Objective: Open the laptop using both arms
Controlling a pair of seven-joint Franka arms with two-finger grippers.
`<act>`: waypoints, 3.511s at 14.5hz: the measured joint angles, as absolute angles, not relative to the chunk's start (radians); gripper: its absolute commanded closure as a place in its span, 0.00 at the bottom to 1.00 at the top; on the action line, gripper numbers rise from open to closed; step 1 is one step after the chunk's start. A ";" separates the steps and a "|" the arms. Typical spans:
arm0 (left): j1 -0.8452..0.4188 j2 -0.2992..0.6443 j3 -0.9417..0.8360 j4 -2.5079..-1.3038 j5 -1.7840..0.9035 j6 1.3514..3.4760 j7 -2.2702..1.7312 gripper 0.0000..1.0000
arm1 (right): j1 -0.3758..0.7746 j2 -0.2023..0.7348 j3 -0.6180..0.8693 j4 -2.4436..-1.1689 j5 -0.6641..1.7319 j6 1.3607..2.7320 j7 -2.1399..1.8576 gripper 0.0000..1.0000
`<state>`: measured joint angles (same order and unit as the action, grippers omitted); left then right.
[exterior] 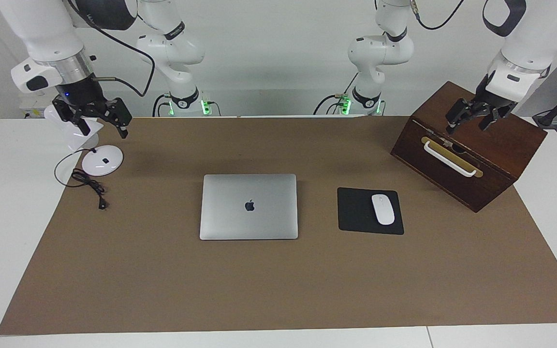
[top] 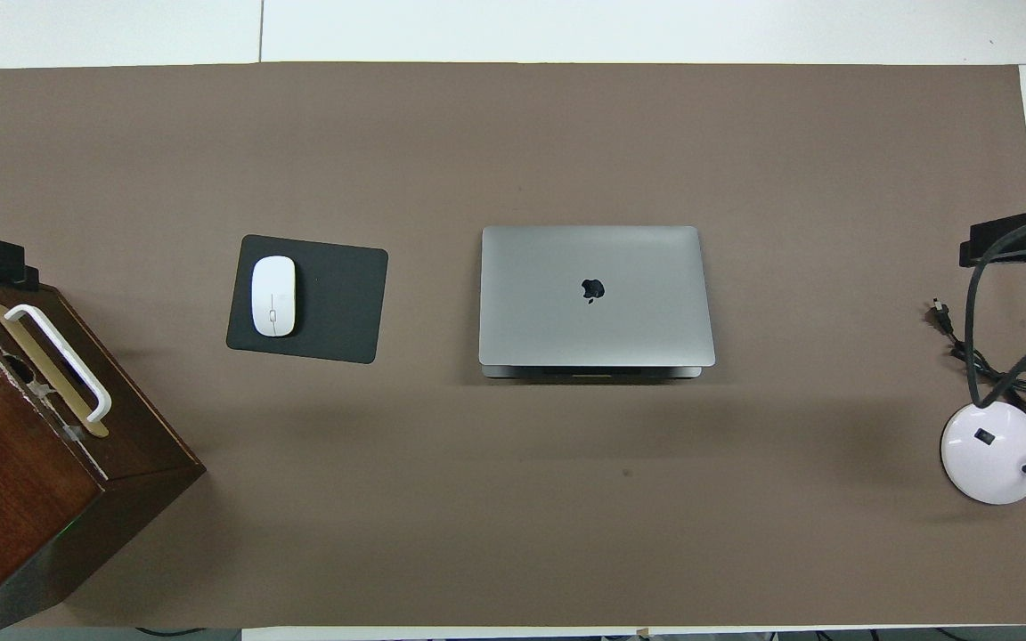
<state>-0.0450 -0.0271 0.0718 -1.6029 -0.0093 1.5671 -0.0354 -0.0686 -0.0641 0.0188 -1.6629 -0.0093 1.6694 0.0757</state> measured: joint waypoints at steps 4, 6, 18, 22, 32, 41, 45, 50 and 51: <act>-0.045 -0.027 0.071 -1.603 -0.009 1.567 -0.036 0.00 | -0.071 -0.071 0.019 -1.697 -0.009 1.711 0.071 0.00; -0.045 -0.027 0.071 -1.603 -0.009 1.567 -0.037 0.00 | -0.073 -0.080 0.018 -1.729 -0.009 1.748 0.063 0.00; -0.045 -0.027 0.073 -1.603 -0.011 1.582 -0.047 1.00 | -0.074 -0.265 0.018 -2.131 0.194 2.190 -0.004 0.00; -0.044 -0.027 0.074 -1.603 -0.025 1.620 -0.056 1.00 | -0.072 -0.315 0.020 -2.227 0.393 2.312 -0.033 0.00; -0.046 -0.047 0.071 -1.766 -0.082 1.918 -0.062 1.00 | 0.180 -0.368 0.039 -2.424 0.786 2.744 -0.050 0.00; -0.148 -0.176 0.062 -2.142 -0.088 2.318 -0.062 1.00 | 0.358 -0.336 0.043 -2.450 0.879 2.909 0.149 0.00; -0.236 -0.239 0.060 -2.382 -0.088 2.602 -0.066 1.00 | 0.405 -0.308 0.043 -2.450 0.924 2.931 0.253 0.00; -0.368 -0.247 0.057 -2.593 -0.089 2.944 -0.075 1.00 | 0.413 -0.299 0.050 -2.450 0.959 2.931 0.386 0.00; -0.389 -0.243 0.058 -2.623 -0.089 3.004 -0.076 1.00 | 0.413 -0.294 0.057 -2.450 0.959 2.931 0.427 0.00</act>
<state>-0.3890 -0.2425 0.0575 -2.6226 -0.0887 3.0040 -0.0757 0.4133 -0.2935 0.0567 -2.4495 0.9595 2.9308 0.4270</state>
